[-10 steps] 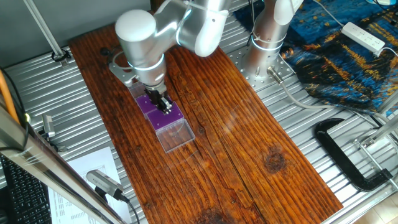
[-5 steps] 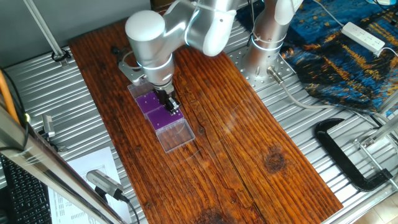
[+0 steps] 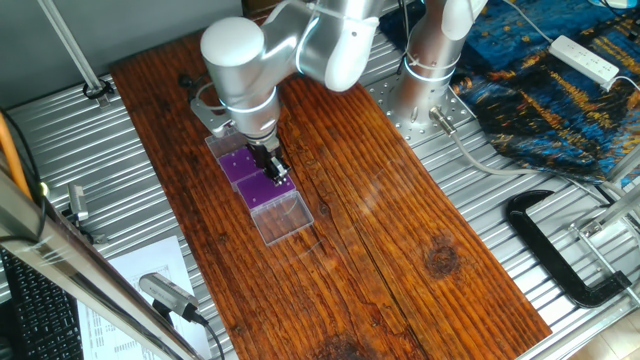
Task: Transfer all small pipette tips from one holder to another
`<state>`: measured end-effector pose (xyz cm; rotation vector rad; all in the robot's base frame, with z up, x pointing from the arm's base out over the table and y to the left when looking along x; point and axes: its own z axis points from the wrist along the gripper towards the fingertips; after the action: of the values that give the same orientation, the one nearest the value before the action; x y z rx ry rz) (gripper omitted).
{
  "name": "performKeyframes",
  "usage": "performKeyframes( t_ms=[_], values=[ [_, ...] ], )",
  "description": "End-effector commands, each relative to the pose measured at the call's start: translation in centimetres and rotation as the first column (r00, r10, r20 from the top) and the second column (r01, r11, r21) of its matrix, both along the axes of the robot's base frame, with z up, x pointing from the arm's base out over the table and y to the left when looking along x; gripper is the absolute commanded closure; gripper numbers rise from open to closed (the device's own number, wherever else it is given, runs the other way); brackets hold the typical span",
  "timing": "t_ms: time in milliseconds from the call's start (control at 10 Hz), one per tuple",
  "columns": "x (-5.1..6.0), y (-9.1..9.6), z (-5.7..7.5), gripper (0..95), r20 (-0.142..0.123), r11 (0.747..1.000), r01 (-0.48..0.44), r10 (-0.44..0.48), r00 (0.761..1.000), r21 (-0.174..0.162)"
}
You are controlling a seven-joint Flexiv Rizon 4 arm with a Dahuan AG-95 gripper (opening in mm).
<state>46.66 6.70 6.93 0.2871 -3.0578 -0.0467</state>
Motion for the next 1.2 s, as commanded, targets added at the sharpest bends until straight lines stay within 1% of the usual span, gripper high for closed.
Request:
performKeyframes(
  t_ms=[100,400,700,1000,1100,1200],
  values=[
    [-0.02,-0.01,0.05,76.0,0.001,1.0,-0.001,0.001,1.0,0.0],
    [-0.04,-0.01,0.05,76.0,-0.003,1.0,0.0,0.0,1.0,0.001],
    [-0.05,-0.02,0.08,76.0,-0.001,1.0,-0.012,0.012,1.0,-0.001],
    [-0.07,-0.03,0.1,76.0,-0.016,1.0,-0.031,0.031,0.999,0.001],
    [-0.07,-0.03,0.1,76.0,-0.019,0.999,-0.039,0.038,0.999,-0.013],
    [-0.07,-0.04,0.13,76.0,-0.019,0.999,-0.04,0.04,0.999,-0.021]
  ],
)
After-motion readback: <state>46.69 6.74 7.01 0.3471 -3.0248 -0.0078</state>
